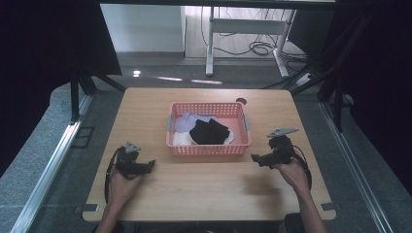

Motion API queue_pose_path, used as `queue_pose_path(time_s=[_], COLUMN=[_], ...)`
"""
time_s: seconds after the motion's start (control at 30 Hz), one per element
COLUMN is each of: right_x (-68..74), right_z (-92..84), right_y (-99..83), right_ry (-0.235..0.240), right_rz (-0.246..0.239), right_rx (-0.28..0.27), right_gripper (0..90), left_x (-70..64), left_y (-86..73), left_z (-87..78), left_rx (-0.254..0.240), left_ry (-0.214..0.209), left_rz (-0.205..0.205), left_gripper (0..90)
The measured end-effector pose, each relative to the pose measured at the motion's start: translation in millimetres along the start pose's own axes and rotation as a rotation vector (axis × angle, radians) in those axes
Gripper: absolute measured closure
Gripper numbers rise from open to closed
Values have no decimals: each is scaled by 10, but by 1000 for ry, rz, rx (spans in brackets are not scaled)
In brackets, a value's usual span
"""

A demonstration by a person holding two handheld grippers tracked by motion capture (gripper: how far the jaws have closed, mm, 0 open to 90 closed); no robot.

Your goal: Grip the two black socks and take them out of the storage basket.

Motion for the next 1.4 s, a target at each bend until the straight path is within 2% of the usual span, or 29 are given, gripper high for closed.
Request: queue_pose_path(time_s=[0.13,0.3,0.37,0.53,0.57,0.7,0.77,0.8,0.87,0.9,1.07,1.17,1.3,1.4], right_x=[20,30,35,59,82,121,127,139,138,132,218,253,317,362], right_z=[-70,-110,-99,-57,-20,65,83,143,165,207,431,503,731,843], right_y=[131,300,392,528,616,770,798,871,894,932,1102,1152,1246,1294], right_ry=[27,38,35,61,75,84,84,85,84,77,125,146,148,156], right_rz=[-5,-4,-12,-11,-7,-6,-5,-6,-1,11,14,24,15,-1], right_rx=[25,3,10,11,11,14,16,21,23,28,51,57,100,108], right_gripper=[0,0,0,0,0,23,38,75,94,134,139,162,271,321], left_x=[-1,-1,-1,-1,0,-1,-1,-1,-1,-1,0,0,0,0], left_y=[0,2,2,2,2,2,2,2,2,2,2,2,1,1], left_z=[0,2,2,2,2,2,2,2,2,2,2,2,1,2], left_rx=[0,-2,-3,-2,-3,-3,-3,-3,-3,-3,-2,-3,-2,-2], left_ry=[0,0,-1,0,0,0,0,0,-1,-1,-1,-1,0,0], left_rz=[-1,-1,-2,-1,-1,-1,-1,-1,-1,-1,-1,0,-1,0], left_gripper=[99,99,99,99,99,99,99,99,99,99,99,99,99,99])
Point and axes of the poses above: each handheld gripper's, and its own axes: z roughly forward along the jaws, y roughly out of its top, x roughly to its left, the point moved 9 cm from there along z, roughly forward along the jaws, and after that the axes turned 5 degrees about y, right-handed, at the moved point
